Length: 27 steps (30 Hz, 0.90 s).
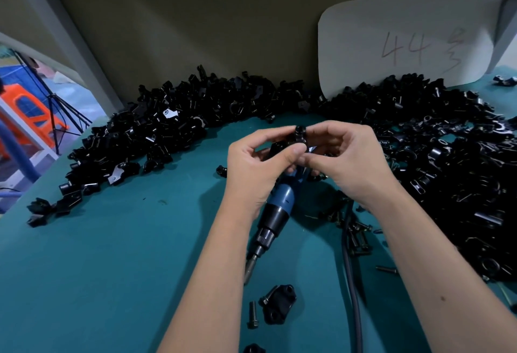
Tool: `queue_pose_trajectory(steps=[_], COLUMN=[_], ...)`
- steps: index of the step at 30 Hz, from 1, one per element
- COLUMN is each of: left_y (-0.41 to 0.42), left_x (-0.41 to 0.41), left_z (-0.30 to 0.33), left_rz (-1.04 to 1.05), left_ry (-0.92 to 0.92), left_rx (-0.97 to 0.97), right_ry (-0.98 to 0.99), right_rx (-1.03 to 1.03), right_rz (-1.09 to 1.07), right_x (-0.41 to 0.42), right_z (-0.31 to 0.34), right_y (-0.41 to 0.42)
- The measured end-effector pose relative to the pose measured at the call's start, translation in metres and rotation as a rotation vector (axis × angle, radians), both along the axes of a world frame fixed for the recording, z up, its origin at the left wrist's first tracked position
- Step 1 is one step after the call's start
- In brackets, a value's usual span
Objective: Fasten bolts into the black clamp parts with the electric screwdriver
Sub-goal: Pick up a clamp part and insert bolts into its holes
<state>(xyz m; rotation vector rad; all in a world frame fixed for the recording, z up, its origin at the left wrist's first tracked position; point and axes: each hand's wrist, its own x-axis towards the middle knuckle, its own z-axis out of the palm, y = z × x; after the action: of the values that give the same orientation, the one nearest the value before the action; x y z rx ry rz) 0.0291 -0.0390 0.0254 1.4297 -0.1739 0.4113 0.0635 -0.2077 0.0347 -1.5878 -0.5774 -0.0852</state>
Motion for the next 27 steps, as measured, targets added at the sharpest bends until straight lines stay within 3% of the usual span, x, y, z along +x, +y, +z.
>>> queue_pose_trajectory(steps=[13, 27], left_y=[-0.015, -0.012], left_x=[-0.003, -0.002], left_z=[0.006, 0.006], left_rz=[-0.182, -0.141], left_ry=[0.11, 0.21], left_rx=[-0.423, -0.303], right_ry=[0.115, 0.178], right_rx=[0.116, 0.02], right_rz=[0.043, 0.041], right_x=[0.001, 0.001], right_z=[0.007, 0.005], right_y=[-0.012, -0.014])
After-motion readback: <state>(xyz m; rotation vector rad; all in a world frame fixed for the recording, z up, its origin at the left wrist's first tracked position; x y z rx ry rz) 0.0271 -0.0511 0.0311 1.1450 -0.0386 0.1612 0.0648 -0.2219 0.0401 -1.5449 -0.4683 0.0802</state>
